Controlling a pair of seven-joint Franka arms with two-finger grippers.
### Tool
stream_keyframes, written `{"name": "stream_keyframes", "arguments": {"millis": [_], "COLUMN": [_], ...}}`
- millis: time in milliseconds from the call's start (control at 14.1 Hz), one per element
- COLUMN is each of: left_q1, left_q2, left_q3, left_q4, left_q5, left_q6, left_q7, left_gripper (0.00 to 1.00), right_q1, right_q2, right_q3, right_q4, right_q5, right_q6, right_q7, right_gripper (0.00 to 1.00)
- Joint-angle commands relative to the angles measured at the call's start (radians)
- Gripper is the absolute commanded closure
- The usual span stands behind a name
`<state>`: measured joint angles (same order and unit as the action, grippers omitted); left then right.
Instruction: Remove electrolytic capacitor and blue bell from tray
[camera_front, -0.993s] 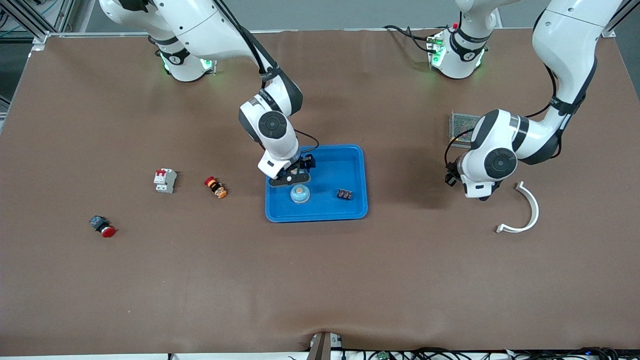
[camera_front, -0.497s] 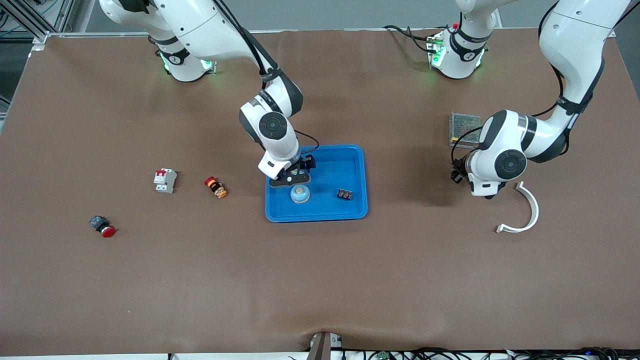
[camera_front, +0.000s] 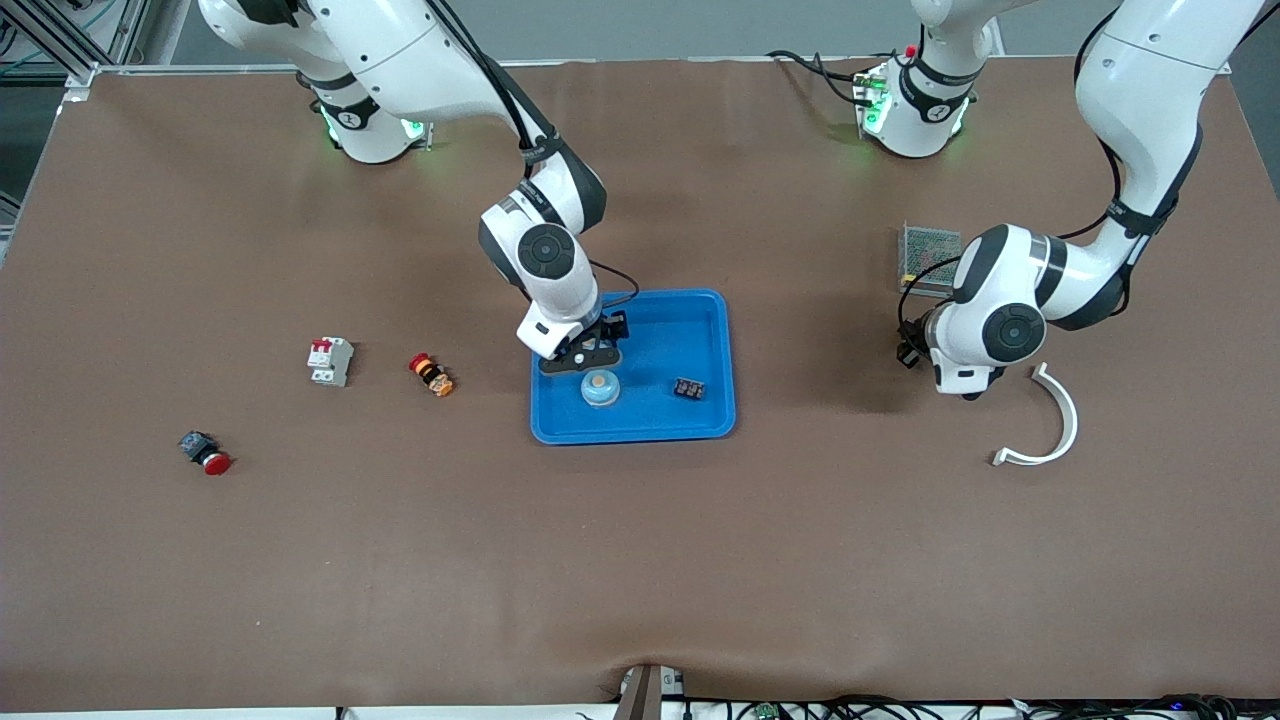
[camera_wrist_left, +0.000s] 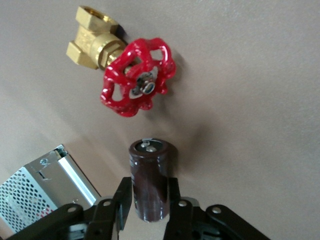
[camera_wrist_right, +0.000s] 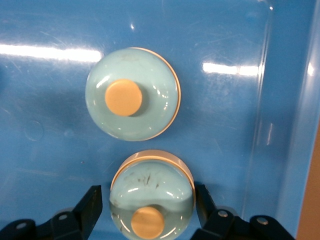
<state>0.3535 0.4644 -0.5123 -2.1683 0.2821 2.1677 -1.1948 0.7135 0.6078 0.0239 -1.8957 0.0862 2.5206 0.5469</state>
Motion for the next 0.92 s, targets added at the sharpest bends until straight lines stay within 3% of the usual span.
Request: {"name": "stream_keyframes", "arguments": {"millis": [0, 142, 638, 851], "left_q1": [0.004, -0.002, -0.027, -0.088], "left_q2": [0.005, -0.003, 0.000, 0.010], "left_q3": [-0.011, -0.015, -0.101, -0.107], "left_q4": [0.031, 0.057, 0.260, 0.323], "left_q5": [0.019, 0.017, 0.000, -0.001], "left_q6": [-0.006, -0.031, -0.138, -0.138], "left_q7": [0.012, -0.003, -0.190, -0.307], "left_gripper": [0.00, 0.00, 0.00, 0.00], "right_q1": [0.012, 0.012, 0.000, -0.012], "right_q2": [0.007, 0.007, -0.006, -0.052], "right_q3": [-0.009, -0.009, -0.007, -0.010], "right_q4": [0.012, 0.015, 0.035, 0.053], "right_q5": [-0.013, -0.013, -0.008, -0.006], "right_q6": [0.004, 0.004, -0.017, -0.113], "right_q7": [0.019, 0.019, 0.016, 0.011], "right_gripper": [0.38, 0.46, 0.46, 0.46]}}
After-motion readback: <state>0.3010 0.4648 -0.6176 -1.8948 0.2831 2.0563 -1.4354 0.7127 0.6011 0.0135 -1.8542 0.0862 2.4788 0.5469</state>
